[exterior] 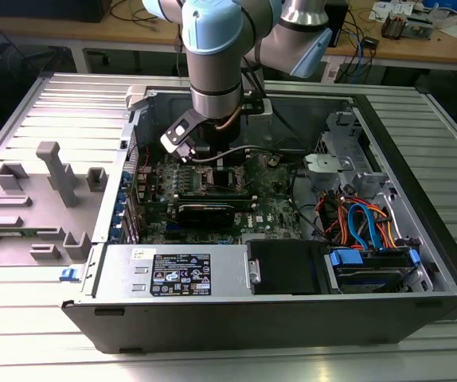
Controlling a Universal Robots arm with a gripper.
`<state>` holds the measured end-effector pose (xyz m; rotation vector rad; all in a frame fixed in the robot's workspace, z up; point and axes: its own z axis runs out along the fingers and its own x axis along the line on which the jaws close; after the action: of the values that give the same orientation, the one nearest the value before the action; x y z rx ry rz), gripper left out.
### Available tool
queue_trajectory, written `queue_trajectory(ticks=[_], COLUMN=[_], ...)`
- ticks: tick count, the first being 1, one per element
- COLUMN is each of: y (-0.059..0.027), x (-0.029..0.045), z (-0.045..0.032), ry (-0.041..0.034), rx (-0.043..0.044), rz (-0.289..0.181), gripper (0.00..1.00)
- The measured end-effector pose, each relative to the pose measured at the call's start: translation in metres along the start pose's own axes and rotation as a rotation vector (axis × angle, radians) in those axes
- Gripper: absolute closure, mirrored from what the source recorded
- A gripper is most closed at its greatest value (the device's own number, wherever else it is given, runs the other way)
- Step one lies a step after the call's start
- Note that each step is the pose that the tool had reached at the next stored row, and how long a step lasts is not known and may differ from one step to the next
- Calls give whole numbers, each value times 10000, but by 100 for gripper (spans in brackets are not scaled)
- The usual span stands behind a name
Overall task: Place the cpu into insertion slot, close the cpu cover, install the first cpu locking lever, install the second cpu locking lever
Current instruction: 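Place the cpu into insertion slot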
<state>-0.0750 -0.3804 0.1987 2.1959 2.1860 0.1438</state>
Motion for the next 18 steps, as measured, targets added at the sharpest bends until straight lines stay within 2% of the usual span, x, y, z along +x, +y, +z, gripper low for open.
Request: queue_trajectory(ticks=[18], y=[-4], x=[0], z=[4], ry=[0], rx=[0], rz=[0], gripper=[46])
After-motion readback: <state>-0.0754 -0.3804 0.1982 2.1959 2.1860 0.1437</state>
